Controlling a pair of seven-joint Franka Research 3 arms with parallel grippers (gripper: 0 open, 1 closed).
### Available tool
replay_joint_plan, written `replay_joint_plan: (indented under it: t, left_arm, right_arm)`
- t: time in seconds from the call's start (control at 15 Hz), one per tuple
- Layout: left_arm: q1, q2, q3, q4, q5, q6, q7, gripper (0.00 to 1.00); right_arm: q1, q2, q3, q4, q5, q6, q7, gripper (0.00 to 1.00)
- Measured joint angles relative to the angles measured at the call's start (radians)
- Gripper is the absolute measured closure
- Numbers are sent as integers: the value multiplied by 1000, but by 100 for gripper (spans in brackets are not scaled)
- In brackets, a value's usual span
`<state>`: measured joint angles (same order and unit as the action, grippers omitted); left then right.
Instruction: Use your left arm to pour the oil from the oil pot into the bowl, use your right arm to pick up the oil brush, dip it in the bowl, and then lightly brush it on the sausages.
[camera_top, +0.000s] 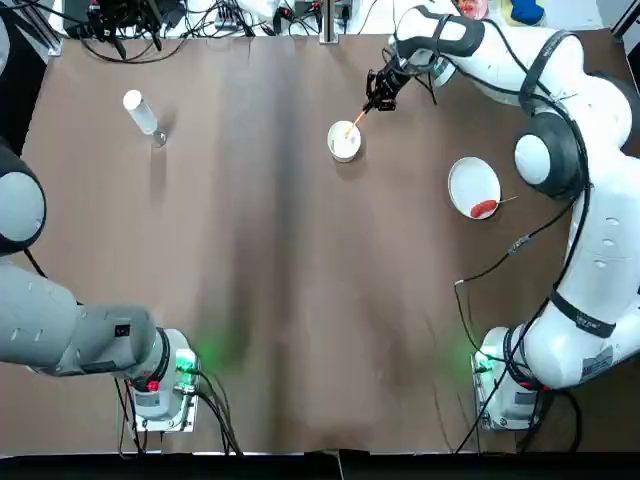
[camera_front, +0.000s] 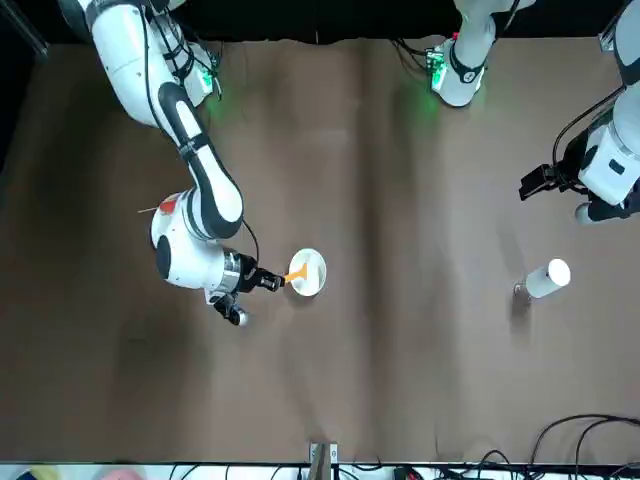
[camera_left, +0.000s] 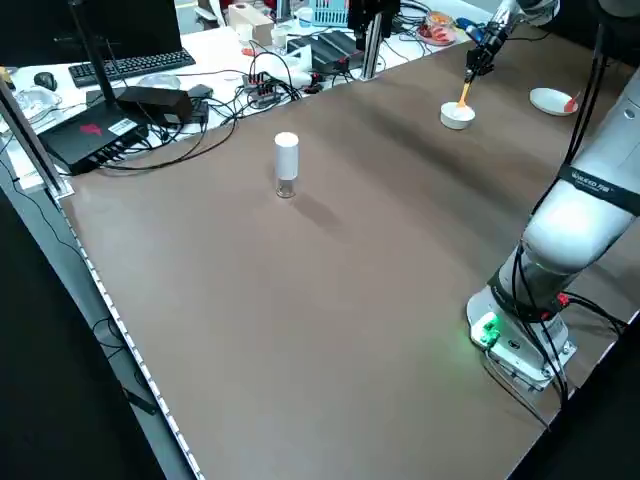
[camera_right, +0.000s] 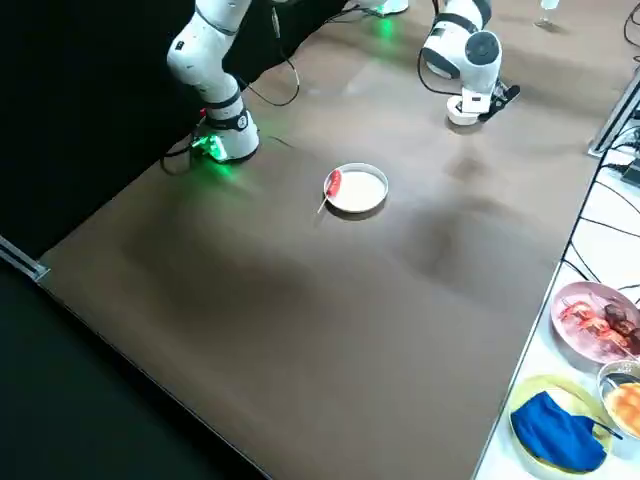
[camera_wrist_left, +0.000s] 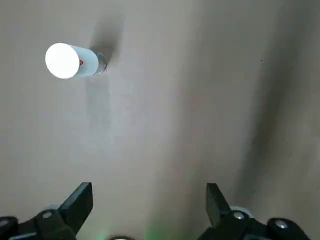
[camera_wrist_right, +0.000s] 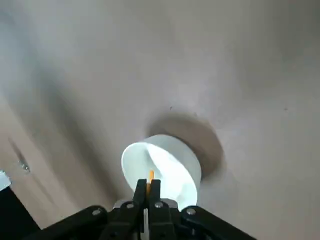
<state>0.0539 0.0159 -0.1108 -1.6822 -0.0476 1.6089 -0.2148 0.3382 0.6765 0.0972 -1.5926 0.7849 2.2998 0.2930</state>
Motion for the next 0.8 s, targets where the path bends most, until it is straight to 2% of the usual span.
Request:
replay_joint_plan:
  t: [0.53,0.6,0.8]
  left_arm:
    - [0,0,-1,0,0,2,1,0]
    - [-1,0,-1,0,0,3,1,0]
    - [-2,1,-1,0,0,3,2,0]
  right_arm:
    - [28,46,0,0,1,82,10,95]
    - [30,47,0,0,0,82,10,90]
    - [28,47,-5,0,0,83,9,63]
